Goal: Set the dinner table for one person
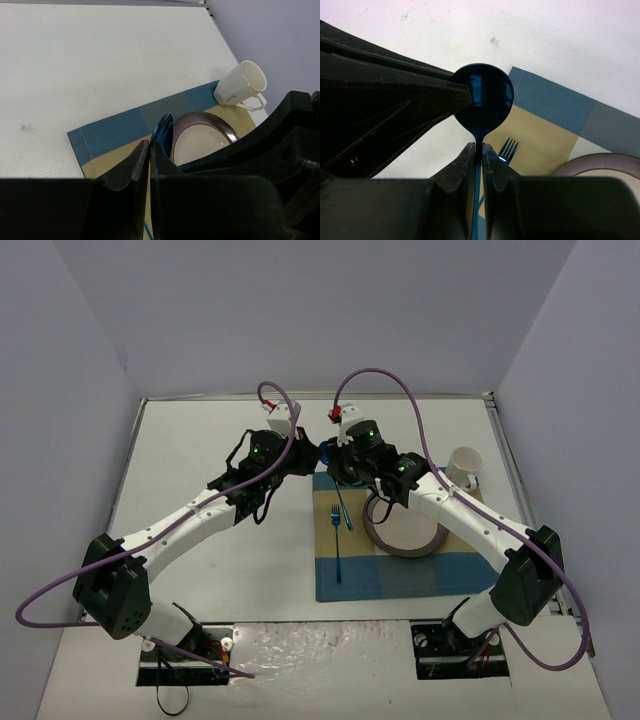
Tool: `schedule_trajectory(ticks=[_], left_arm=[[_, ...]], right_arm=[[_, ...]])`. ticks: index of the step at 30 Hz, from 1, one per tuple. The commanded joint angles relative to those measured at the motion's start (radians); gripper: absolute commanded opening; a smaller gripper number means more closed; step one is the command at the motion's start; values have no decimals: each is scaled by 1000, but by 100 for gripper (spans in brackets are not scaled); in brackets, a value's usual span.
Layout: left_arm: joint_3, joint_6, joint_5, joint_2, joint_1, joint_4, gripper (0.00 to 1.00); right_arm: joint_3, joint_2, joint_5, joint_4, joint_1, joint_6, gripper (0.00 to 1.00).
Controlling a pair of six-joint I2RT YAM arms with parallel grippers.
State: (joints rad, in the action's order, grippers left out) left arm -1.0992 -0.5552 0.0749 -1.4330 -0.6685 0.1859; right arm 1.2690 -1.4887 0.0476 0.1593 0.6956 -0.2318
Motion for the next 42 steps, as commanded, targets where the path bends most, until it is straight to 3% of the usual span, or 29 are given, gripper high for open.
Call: schedule_trajectory(ticks=[1, 5, 7, 9, 10, 12, 19, 30, 36, 42], left_arm=[[-34, 9, 14, 23, -13, 90, 0], [-44, 13, 33, 13, -13, 83, 4], [-49, 18, 40, 10, -13, 70, 18], [-48, 17, 32, 15, -13, 50, 43], [-48, 17, 31, 18, -13, 40, 46], [-48, 28, 7, 35, -12, 8, 64], [-38, 67, -70, 153, 20, -129, 93], [25, 183, -77, 368, 236, -426, 97], [-11, 294, -78, 386, 319, -610, 97], [49, 342, -103, 433, 338, -603, 97]], right_arm=[[47, 1, -28, -63, 8, 11, 0], [31, 8, -39, -63, 7, 22, 0], [18, 13, -44, -63, 7, 26, 0], [-6, 29, -50, -63, 4, 32, 0], [-10, 36, -51, -63, 4, 32, 0], [-51, 62, -87, -62, -1, 43, 0], [-183, 169, -93, -42, -83, 81, 0], [-231, 283, -109, 106, -316, 225, 0], [-253, 321, -58, 170, -536, 347, 0], [-278, 302, -9, 187, -667, 436, 0]])
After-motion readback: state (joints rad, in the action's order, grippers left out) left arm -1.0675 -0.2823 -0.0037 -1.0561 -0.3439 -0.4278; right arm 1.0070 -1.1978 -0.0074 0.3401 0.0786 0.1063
